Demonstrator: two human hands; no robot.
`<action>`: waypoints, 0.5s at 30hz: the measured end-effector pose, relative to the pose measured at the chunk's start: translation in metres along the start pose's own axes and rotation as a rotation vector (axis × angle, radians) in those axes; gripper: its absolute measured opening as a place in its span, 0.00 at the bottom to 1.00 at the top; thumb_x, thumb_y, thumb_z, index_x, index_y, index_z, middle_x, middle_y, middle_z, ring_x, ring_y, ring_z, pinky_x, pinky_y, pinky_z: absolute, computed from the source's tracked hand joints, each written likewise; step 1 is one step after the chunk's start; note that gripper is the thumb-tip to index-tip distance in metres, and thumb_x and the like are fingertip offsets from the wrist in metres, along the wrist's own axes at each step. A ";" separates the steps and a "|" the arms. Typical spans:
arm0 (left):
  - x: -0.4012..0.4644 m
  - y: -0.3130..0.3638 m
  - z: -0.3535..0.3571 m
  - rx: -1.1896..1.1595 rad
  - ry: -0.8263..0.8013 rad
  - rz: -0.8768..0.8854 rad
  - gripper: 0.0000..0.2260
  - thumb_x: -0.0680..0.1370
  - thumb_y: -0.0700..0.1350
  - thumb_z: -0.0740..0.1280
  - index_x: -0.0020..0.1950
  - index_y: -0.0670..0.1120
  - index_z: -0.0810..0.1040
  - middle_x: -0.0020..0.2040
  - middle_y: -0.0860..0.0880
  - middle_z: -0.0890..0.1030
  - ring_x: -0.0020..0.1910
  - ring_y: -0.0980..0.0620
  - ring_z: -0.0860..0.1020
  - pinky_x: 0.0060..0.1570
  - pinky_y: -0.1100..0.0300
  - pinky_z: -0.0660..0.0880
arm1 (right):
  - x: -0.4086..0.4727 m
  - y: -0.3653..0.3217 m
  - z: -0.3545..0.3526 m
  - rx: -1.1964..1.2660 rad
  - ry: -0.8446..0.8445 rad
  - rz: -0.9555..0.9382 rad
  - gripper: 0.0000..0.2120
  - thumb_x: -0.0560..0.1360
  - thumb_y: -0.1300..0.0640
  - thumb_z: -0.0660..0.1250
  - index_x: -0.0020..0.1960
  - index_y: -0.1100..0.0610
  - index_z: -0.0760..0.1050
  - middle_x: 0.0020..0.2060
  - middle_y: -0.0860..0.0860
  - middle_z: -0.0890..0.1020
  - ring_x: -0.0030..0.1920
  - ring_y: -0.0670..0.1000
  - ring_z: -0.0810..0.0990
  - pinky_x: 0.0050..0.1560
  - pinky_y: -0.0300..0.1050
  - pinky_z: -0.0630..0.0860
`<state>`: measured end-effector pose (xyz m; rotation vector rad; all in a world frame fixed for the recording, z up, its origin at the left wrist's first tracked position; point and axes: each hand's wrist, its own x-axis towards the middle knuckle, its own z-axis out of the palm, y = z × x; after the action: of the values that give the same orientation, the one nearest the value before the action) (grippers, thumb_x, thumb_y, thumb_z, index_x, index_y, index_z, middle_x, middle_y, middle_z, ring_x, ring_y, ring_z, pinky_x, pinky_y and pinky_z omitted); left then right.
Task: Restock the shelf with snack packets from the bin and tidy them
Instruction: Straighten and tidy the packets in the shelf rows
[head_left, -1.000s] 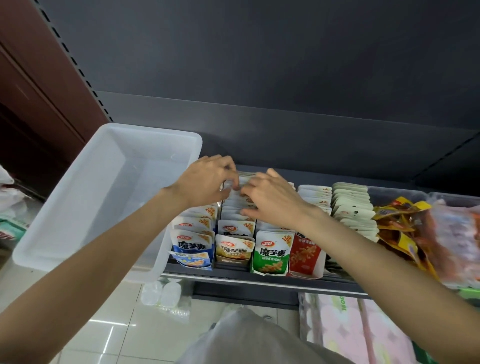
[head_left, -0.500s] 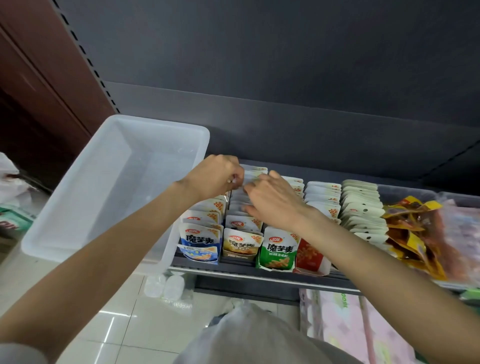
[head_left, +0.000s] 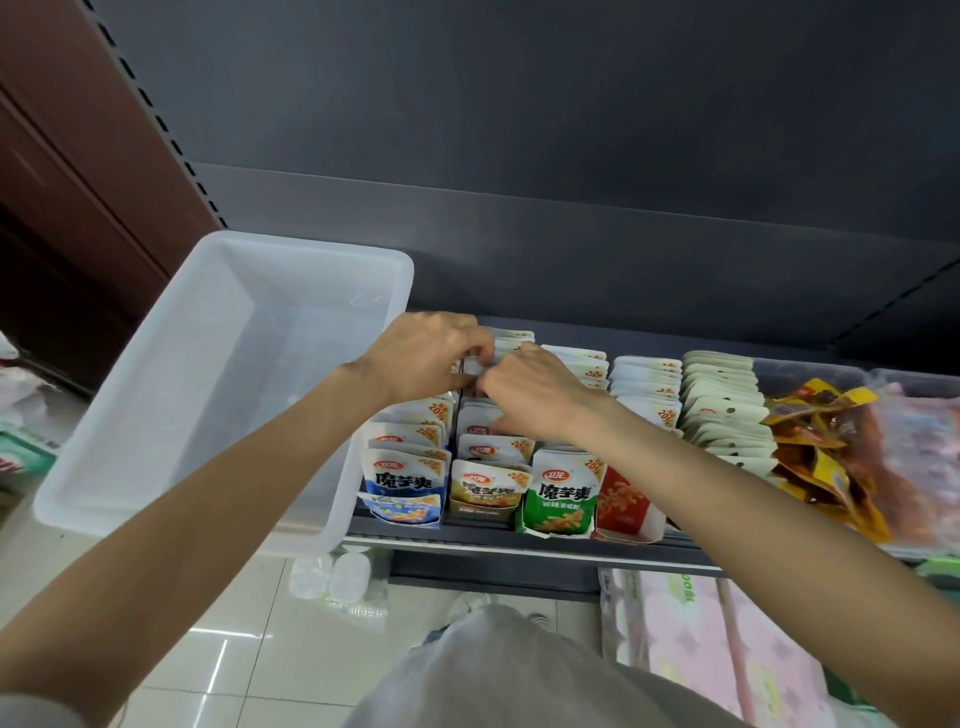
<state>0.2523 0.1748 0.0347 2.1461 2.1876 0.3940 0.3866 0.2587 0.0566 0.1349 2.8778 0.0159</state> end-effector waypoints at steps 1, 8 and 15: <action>0.000 0.001 0.001 0.011 0.018 0.008 0.11 0.69 0.43 0.74 0.49 0.48 0.79 0.45 0.47 0.82 0.40 0.47 0.80 0.38 0.58 0.75 | 0.001 -0.002 0.001 -0.003 -0.003 0.005 0.05 0.76 0.58 0.64 0.48 0.58 0.77 0.35 0.50 0.72 0.44 0.54 0.76 0.53 0.48 0.64; 0.007 0.001 0.001 0.103 -0.043 -0.022 0.10 0.73 0.47 0.69 0.53 0.48 0.80 0.44 0.43 0.82 0.43 0.45 0.80 0.43 0.53 0.77 | 0.002 -0.006 0.007 0.014 0.008 -0.015 0.03 0.75 0.61 0.64 0.46 0.58 0.77 0.34 0.48 0.71 0.38 0.51 0.72 0.56 0.47 0.66; 0.008 0.000 -0.001 0.050 -0.089 -0.099 0.09 0.73 0.45 0.68 0.52 0.50 0.81 0.44 0.44 0.80 0.45 0.46 0.78 0.42 0.56 0.73 | -0.013 -0.011 0.001 -0.064 0.144 -0.016 0.07 0.73 0.66 0.62 0.47 0.58 0.76 0.34 0.49 0.75 0.30 0.50 0.64 0.47 0.44 0.55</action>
<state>0.2520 0.1829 0.0368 2.0258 2.2661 0.2354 0.3988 0.2466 0.0585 0.1017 3.0179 0.1198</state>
